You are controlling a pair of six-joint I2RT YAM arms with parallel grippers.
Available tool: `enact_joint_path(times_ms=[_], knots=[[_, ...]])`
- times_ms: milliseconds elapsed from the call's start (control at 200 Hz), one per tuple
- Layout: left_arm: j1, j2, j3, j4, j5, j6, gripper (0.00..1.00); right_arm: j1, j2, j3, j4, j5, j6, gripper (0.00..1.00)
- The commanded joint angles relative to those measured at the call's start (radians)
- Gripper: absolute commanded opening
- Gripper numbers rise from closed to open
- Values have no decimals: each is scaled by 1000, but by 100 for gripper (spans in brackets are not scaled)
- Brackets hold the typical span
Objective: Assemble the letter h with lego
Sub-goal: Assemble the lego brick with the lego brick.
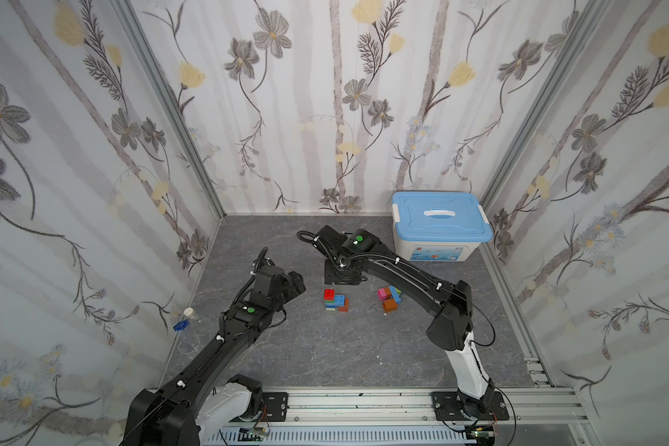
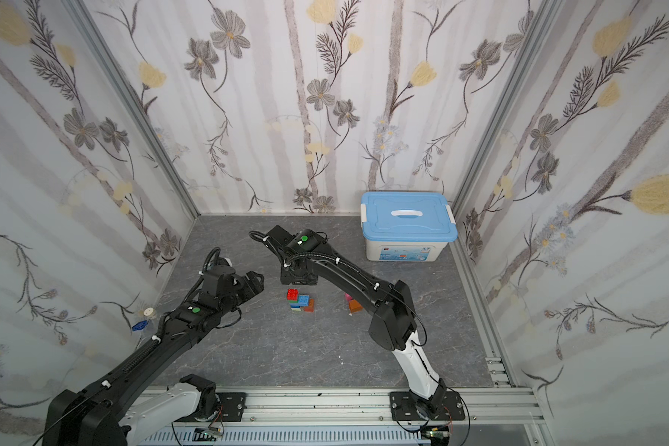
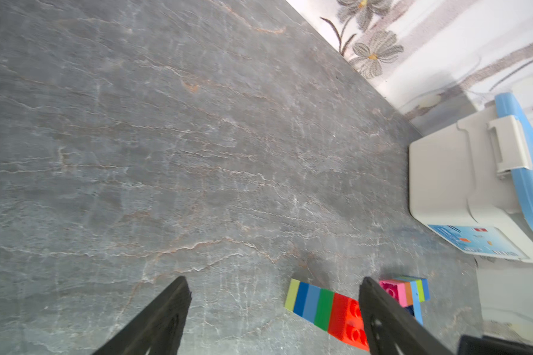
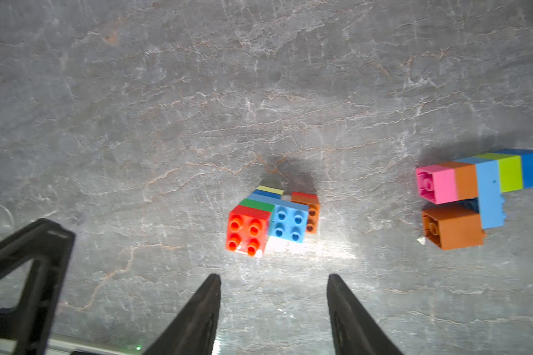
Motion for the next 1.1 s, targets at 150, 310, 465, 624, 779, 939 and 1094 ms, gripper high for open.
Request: enact_joint_path(times_ms=[150, 310, 465, 624, 779, 939, 1094], knots=[[-60, 158, 102, -54, 177, 64, 76, -116, -214, -483, 373, -230, -87, 52], [-89, 242, 147, -77, 170, 77, 71, -133, -183, -552, 449, -282, -112, 52], [-99, 286, 176, -82, 173, 100, 72, -135, -149, -583, 536, -345, -113, 55], [-108, 336, 189, -93, 176, 106, 72, -149, -137, -589, 540, -336, -108, 59], [-114, 358, 196, -91, 173, 103, 72, -156, -108, -597, 546, -378, -102, 53], [-120, 377, 220, -112, 171, 116, 71, -156, -114, -630, 564, -384, -96, 51], [-126, 384, 221, -110, 169, 118, 71, -156, -117, -649, 574, -396, -100, 49]])
